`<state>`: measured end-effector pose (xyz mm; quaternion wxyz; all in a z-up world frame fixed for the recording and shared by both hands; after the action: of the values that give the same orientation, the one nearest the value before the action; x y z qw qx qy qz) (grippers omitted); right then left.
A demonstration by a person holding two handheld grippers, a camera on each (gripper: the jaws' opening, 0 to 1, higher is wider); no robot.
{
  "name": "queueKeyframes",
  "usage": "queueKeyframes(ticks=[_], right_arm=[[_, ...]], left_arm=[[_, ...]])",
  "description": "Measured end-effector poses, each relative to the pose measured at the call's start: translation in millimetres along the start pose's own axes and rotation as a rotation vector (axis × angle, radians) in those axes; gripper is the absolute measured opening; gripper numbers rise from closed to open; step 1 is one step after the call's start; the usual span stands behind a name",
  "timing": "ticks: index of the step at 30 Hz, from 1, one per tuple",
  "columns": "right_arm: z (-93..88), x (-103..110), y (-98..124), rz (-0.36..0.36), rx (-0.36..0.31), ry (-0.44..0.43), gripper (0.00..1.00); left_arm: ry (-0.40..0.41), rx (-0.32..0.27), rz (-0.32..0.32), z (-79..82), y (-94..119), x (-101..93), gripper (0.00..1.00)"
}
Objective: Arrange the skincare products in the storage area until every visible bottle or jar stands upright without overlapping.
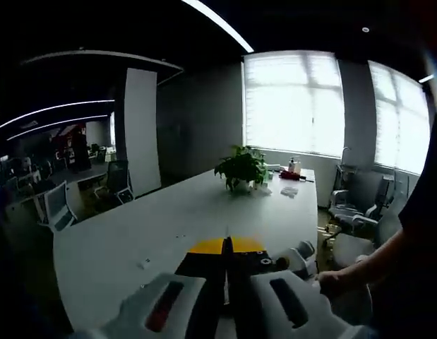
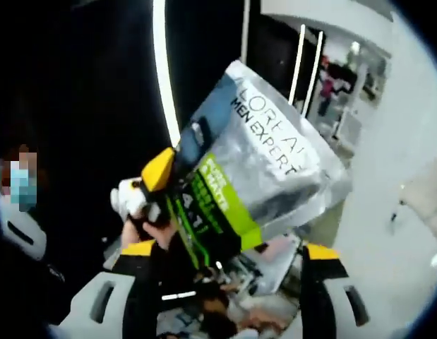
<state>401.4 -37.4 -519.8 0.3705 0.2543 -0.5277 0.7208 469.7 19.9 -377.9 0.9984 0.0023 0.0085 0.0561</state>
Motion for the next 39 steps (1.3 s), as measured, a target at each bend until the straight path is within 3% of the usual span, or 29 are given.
queueKeyframes(ticks=[8, 11, 15, 19, 21, 23, 28, 34, 36, 39], right_arm=[[17.3, 9.6, -5.5, 0.043, -0.115, -0.057, 0.49], [22.8, 8.4, -3.5, 0.025, -0.120, 0.009, 0.30], [33.9, 21.0, 0.7, 0.046, -0.135, 0.046, 0.21], [46.1, 37.2, 5.2, 0.123, -0.140, 0.106, 0.02], [50.2, 42.0, 4.9, 0.122, -0.103, 0.165, 0.00], [53.4, 48.0, 4.8, 0.112, -0.049, 0.168, 0.00], [59.1, 61.2, 10.0, 0.102, 0.076, 0.279, 0.00], [66.5, 78.2, 15.8, 0.100, 0.309, 0.472, 0.00], [67.6, 83.3, 16.6, 0.104, 0.378, 0.504, 0.00], [65.1, 84.2, 20.4, 0.100, 0.535, 0.585, 0.00]], left_arm=[[0.032, -0.040, 0.007, 5.0, 7.2, -5.4, 0.02], [0.040, -0.050, 0.019, 6.6, 11.2, -3.0, 0.03], [0.083, -0.064, 0.029, 3.3, 17.4, -1.1, 0.03], [0.082, -0.056, 0.042, -2.8, 22.2, -1.0, 0.03], [0.112, -0.084, 0.033, -2.6, 25.2, -4.3, 0.03], [0.115, -0.086, 0.041, -4.5, 29.7, -5.5, 0.03], [0.139, -0.092, 0.017, -12.9, 38.1, -13.7, 0.03], [0.117, -0.049, -0.020, -27.8, 47.0, -24.2, 0.05], [0.151, -0.058, -0.046, -31.0, 49.0, -28.9, 0.12], [0.173, -0.049, -0.069, -34.7, 49.7, -35.4, 0.20]])
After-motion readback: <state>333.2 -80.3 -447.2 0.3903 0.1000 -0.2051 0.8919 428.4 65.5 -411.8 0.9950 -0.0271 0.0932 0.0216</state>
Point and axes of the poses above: the point that each gripper's makers call its tool centre point, and the gripper's own axes: y roughly backward along the fingers, x roughly to its left, z roughly out of its top, the point moved 7 cm from there along y, roughly backward along the fingers, and after that the axes turned 14 degrees about -x, right-handed, at the moved point
